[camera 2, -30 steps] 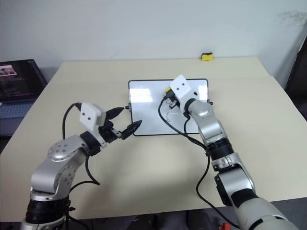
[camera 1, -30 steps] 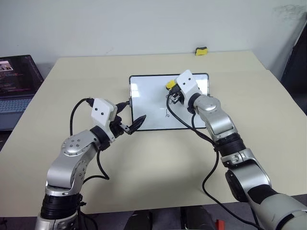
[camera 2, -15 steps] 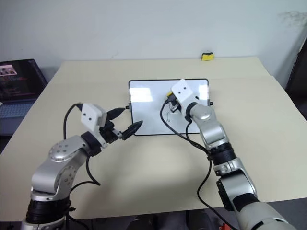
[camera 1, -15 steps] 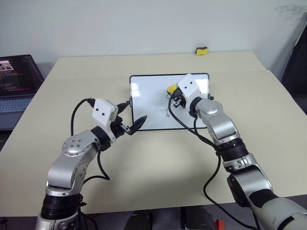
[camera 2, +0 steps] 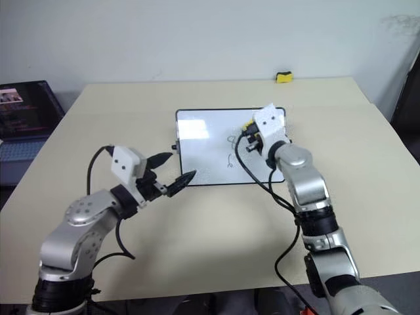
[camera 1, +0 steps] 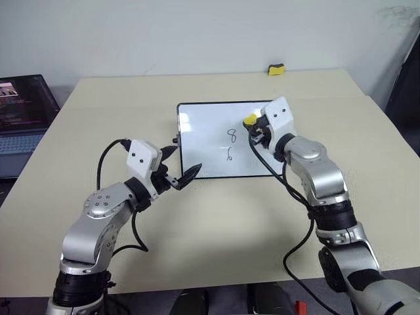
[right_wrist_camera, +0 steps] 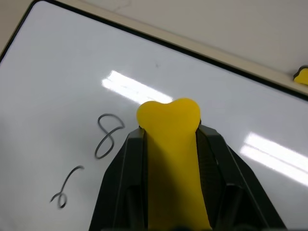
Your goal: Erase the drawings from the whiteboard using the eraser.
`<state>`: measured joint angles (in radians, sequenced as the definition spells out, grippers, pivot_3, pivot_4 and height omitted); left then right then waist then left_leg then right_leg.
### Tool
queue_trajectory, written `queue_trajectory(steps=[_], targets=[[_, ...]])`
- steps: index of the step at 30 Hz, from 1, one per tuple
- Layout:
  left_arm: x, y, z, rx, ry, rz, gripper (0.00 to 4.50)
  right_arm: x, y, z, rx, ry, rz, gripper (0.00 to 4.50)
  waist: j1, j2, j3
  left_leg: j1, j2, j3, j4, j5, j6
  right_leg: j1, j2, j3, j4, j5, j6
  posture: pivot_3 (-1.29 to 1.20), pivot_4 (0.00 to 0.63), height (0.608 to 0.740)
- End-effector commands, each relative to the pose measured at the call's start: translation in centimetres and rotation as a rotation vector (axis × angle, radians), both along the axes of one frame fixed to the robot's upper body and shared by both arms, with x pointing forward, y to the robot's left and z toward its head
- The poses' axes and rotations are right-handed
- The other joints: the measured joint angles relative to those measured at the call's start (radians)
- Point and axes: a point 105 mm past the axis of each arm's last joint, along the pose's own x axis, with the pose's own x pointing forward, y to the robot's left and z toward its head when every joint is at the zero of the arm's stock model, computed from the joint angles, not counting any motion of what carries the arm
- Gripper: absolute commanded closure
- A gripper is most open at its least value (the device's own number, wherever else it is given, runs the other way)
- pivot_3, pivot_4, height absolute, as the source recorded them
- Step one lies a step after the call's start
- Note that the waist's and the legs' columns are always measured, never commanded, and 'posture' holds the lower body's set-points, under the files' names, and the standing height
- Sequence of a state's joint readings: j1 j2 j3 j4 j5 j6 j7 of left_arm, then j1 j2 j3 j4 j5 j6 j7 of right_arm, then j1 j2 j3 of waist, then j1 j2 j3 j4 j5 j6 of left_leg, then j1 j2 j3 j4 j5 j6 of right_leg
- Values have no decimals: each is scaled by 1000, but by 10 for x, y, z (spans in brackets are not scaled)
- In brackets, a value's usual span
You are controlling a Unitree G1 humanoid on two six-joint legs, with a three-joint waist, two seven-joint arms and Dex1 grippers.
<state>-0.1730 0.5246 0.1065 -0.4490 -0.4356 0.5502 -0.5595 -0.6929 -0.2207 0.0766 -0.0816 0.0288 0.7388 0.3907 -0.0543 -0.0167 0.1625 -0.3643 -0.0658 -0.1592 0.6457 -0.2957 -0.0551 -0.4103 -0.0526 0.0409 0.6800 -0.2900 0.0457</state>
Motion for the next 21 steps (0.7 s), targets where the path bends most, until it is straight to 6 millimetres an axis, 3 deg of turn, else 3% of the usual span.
queue_trajectory(steps=[1, 16, 21], targets=[[-6, -2, 11, 0, -41, -15, 0, -12, -5, 3, 24, -4, 2, 3405, 1, 0, 0, 0, 0, 0, 0, 0, 0, 0, 0, 0, 0, 0, 0, 0, 150, 740], [-4, -3, 13, 3, -46, -22, 0, -15, -12, -4, 18, 27, -33, 3405, 1, 0, 0, 0, 0, 0, 0, 0, 0, 0, 0, 0, 0, 0, 0, 0, 150, 740], [2, 4, 17, 13, -71, 19, 0, -13, -8, 8, 18, -31, -17, 3405, 2, 0, 0, 0, 0, 0, 0, 0, 0, 0, 0, 0, 0, 0, 0, 0, 150, 740]])
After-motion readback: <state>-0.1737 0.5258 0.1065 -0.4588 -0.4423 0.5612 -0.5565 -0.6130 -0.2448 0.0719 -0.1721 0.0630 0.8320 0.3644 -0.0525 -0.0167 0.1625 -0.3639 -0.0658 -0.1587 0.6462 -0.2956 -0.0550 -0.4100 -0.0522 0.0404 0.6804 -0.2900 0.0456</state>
